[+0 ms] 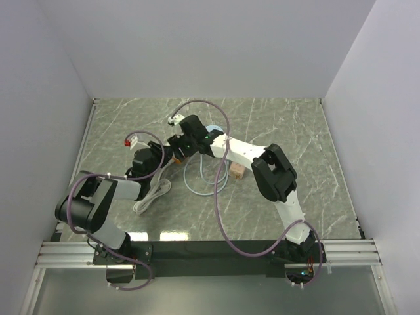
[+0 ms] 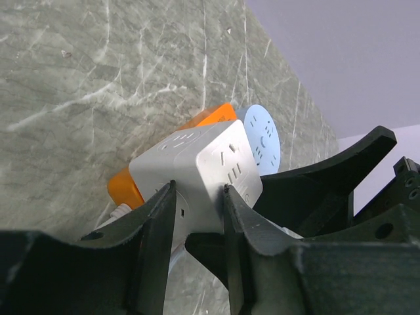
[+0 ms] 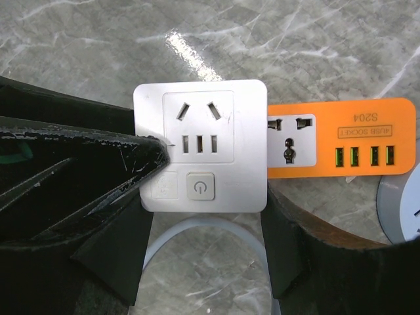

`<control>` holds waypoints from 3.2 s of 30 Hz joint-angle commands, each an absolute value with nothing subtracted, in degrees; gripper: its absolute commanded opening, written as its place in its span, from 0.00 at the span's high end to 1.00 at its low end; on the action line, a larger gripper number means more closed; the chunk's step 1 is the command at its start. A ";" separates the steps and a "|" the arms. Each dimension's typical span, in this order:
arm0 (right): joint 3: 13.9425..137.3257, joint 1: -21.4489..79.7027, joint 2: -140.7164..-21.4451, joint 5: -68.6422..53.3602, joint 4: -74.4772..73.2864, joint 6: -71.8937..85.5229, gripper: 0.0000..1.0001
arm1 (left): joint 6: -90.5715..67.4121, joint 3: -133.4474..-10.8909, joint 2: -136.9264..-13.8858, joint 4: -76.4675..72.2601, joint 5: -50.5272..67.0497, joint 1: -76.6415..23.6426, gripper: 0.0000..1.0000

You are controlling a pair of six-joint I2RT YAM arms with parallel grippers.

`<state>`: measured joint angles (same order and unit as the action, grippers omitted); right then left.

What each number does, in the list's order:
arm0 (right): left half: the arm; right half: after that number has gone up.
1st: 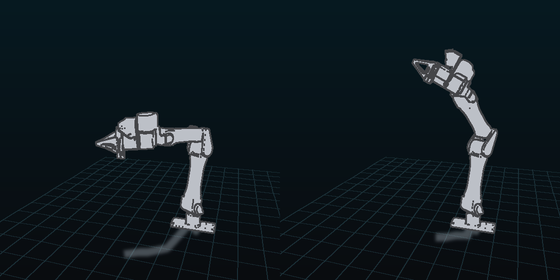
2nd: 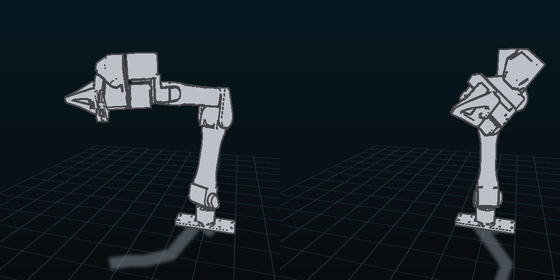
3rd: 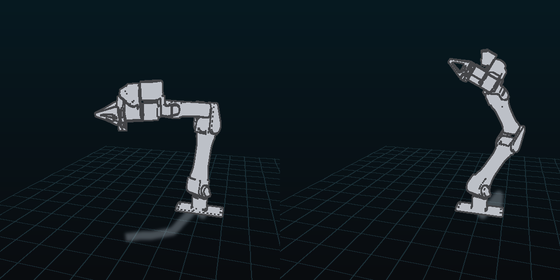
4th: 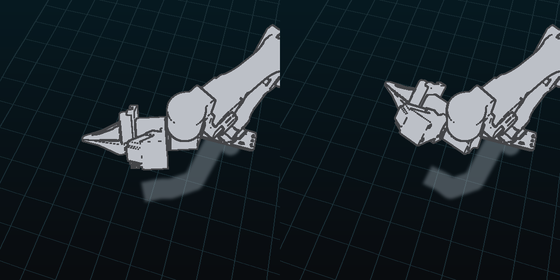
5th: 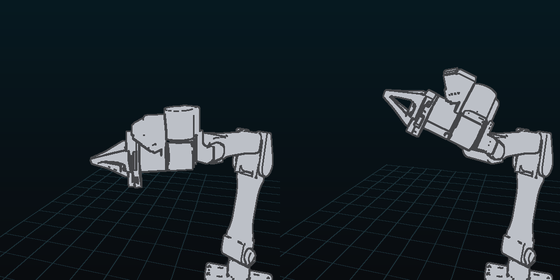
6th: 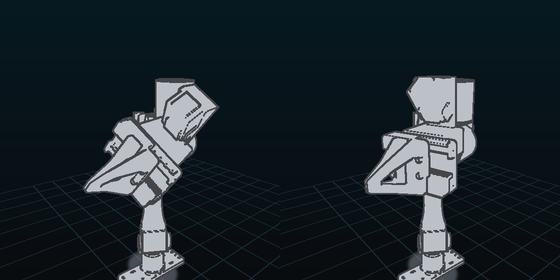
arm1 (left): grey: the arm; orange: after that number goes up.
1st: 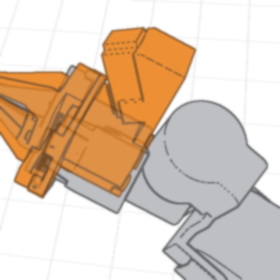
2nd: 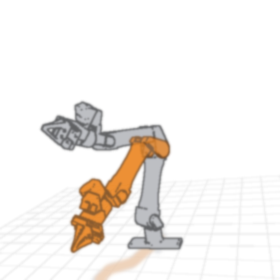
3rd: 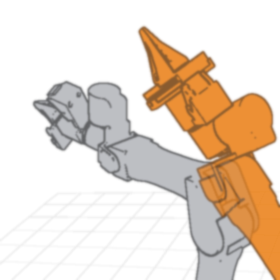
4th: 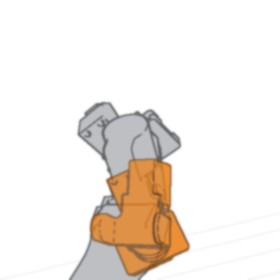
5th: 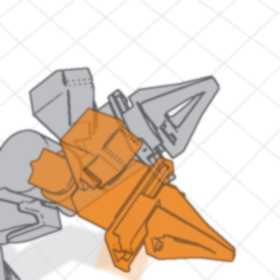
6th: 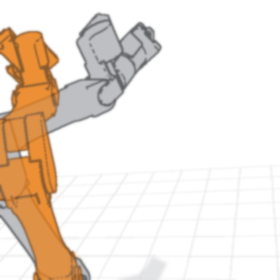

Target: Insert the plug

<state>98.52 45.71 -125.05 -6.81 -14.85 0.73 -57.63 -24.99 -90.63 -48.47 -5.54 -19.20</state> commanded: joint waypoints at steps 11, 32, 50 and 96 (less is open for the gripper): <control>98.45 48.51 -128.68 -8.35 -14.59 4.83 1.00 | -52.47 -19.42 -95.02 -24.44 0.35 -21.62 0.67; 81.56 48.34 -113.56 -8.53 -3.52 5.80 0.91 | -47.37 -24.61 -61.53 -5.10 -12.92 -21.45 0.12; 84.72 48.08 -109.07 -6.51 0.44 5.54 0.04 | -46.76 -23.12 -55.46 -3.08 -12.13 -19.42 0.11; 99.23 50.10 -123.13 1.84 -11.42 2.11 0.33 | -46.50 -20.57 -54.23 -4.48 -8.70 -18.19 0.10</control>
<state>95.31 49.45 -123.15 -0.19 -12.10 2.87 -47.44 -21.69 -54.17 -2.42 -10.00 -18.46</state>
